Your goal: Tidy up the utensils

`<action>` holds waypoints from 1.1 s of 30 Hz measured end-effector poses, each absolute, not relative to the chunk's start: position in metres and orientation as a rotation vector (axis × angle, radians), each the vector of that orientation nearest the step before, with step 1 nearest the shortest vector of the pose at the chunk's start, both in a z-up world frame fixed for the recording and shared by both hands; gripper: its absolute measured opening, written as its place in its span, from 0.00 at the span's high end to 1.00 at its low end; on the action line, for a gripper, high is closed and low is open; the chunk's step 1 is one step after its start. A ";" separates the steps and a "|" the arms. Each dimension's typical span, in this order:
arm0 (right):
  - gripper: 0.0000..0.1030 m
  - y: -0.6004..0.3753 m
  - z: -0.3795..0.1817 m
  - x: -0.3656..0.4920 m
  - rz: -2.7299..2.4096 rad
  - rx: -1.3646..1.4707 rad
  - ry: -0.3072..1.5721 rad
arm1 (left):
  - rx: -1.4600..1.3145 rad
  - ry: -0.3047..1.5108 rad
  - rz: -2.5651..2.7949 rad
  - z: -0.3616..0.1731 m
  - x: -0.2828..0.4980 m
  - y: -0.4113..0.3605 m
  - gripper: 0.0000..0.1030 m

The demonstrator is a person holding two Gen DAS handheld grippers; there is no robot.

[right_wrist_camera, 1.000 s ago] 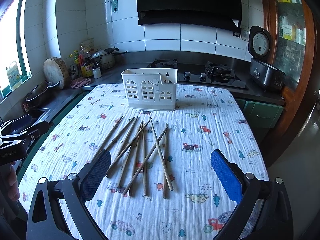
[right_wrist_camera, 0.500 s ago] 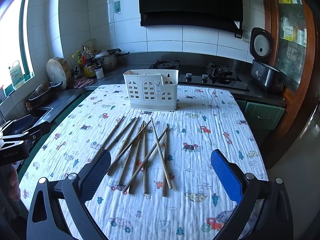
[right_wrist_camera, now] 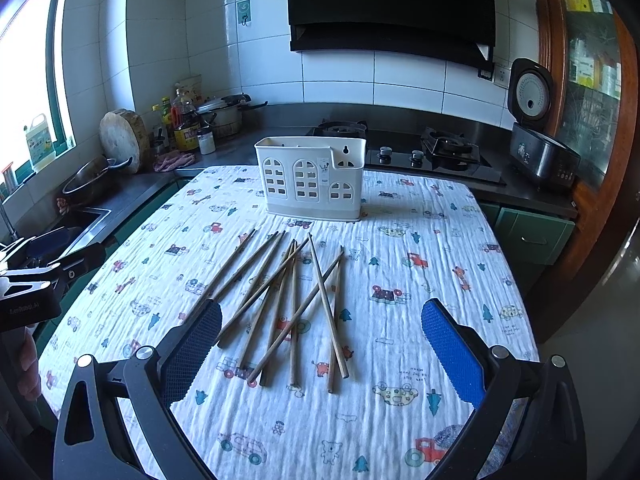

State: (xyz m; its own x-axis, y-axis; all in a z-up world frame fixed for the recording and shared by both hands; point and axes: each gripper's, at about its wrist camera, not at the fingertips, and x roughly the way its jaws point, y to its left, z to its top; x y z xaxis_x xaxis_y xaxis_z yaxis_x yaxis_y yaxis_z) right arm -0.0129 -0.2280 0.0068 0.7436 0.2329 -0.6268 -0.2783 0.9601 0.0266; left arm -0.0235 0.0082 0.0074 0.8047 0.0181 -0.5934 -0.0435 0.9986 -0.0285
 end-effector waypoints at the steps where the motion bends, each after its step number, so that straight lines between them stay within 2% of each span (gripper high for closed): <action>1: 0.06 -0.228 0.006 -0.013 0.283 -0.070 0.676 | -0.044 0.638 0.032 0.006 -0.022 0.009 0.05; 19: 0.06 -0.221 -0.035 0.016 0.315 -0.098 0.744 | -0.068 0.748 0.014 -0.031 0.014 0.023 0.06; 26: 0.08 -0.222 -0.057 0.034 0.302 -0.101 0.791 | -0.051 0.814 -0.053 -0.055 0.030 0.016 0.16; 28: 0.10 -0.222 -0.062 0.039 0.299 -0.104 0.803 | -0.054 0.833 -0.066 -0.062 0.035 0.014 0.17; 30: 0.19 -0.221 -0.068 0.045 0.303 -0.109 0.822 | -0.059 0.851 -0.080 -0.068 0.039 0.013 0.18; 33: 0.23 -0.221 -0.078 0.053 0.306 -0.109 0.845 | -0.059 0.871 -0.098 -0.075 0.044 0.011 0.21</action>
State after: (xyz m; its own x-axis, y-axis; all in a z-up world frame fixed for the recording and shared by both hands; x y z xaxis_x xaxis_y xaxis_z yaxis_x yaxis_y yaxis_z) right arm 0.0532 -0.2213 -0.0775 0.6233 0.2224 -0.7497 -0.3087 0.9508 0.0254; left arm 0.0441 0.0114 -0.0755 0.6401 -0.1105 -0.7603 0.0620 0.9938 -0.0923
